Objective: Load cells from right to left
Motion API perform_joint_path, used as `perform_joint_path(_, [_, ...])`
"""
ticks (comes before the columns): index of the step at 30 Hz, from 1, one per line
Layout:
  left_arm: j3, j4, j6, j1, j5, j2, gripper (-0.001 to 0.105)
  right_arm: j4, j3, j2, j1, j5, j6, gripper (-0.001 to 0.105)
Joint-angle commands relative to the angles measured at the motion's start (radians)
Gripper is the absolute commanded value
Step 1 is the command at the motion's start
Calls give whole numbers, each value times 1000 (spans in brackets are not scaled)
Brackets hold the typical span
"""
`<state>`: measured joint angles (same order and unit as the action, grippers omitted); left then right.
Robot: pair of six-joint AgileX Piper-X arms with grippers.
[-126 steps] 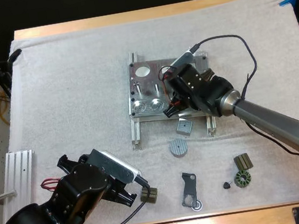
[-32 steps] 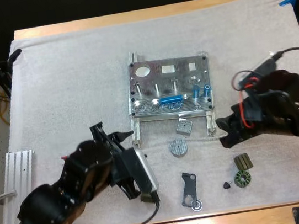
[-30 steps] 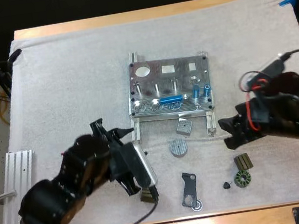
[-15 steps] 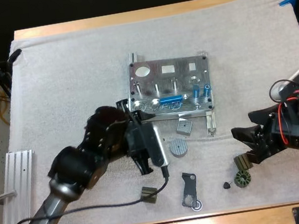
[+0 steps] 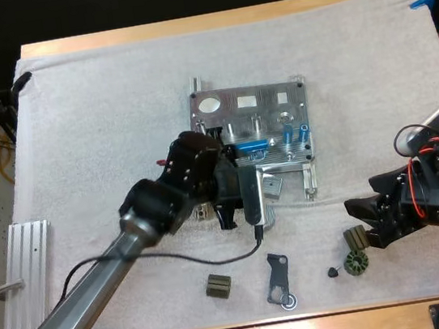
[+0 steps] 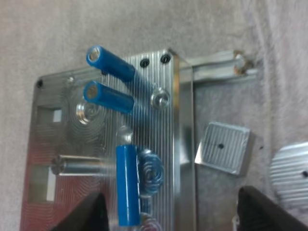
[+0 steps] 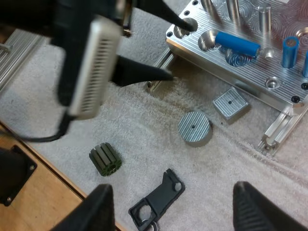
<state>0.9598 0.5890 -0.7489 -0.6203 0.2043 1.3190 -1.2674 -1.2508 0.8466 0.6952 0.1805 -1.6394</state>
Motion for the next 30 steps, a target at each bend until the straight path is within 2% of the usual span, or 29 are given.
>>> perform_joint_path(1, [3, -47, 36, 18, -24, 33, 57, -4, -6, -5, -3, 12, -10, 54])
perform_joint_path(3, [3, -107, 77, 49, -46, 83, 57, -4, -6, -5, -3, 12, -10, 54])
perform_joint_path(9, [3, -236, 124, 97, -51, 155, 57, -4, -6, -5, -3, 12, -19, 54])
perform_joint_path(12, [3, -228, 158, 97, -51, 177, 57, -4, -6, -5, -3, 12, -24, 54])
perform_joint_path(30, [3, -300, 157, 97, -78, 297, 57, -4, -6, -5, -3, 12, -24, 54])
